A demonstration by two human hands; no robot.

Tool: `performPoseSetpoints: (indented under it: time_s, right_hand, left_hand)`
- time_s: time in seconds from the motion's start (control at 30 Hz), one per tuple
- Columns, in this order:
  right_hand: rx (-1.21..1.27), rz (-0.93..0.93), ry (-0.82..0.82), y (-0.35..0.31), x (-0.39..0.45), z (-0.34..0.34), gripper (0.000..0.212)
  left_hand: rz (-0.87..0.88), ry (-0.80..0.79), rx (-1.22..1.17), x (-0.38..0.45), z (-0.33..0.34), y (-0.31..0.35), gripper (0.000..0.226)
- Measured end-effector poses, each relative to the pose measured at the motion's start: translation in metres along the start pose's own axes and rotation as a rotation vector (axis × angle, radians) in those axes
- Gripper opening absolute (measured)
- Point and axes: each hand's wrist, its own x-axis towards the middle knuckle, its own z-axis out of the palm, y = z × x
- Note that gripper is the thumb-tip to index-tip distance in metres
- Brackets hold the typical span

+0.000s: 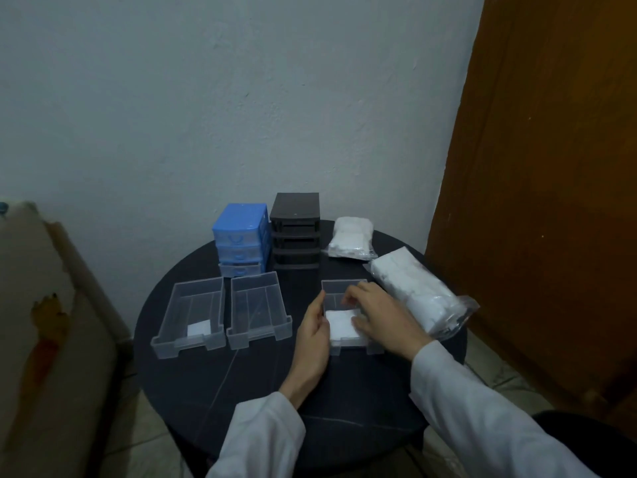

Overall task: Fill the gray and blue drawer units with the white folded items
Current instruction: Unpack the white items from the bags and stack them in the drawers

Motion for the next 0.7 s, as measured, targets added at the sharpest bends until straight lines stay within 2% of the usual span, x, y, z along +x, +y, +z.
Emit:
performPoseSetpoints:
  time_s: [0.13, 0.3, 0.43, 0.53, 0.7]
  right_hand:
    - [0.042, 0.006, -0.168, -0.003, 0.003, 0.001, 0.030]
    - [0.098, 0.032, -0.206, -0.001, 0.005, 0.003, 0.029]
    - [0.195, 0.037, -0.079, 0.000, -0.005, -0.014, 0.023]
    - [0.228, 0.043, 0.041, 0.010, -0.018, -0.038, 0.020]
    - [0.178, 0.152, 0.168, 0.044, -0.042, -0.072, 0.016]
  left_hand:
    - [0.023, 0.020, 0.029, -0.002, 0.001, 0.003, 0.050]
    - [0.041, 0.034, 0.080, -0.005, 0.003, 0.007, 0.051]
    - [0.124, 0.063, 0.151, -0.008, 0.004, 0.016, 0.053]
    - [0.264, 0.093, 0.238, -0.012, 0.013, 0.032, 0.047]
    - [0.468, -0.067, 0.349, -0.014, 0.052, 0.051, 0.035]
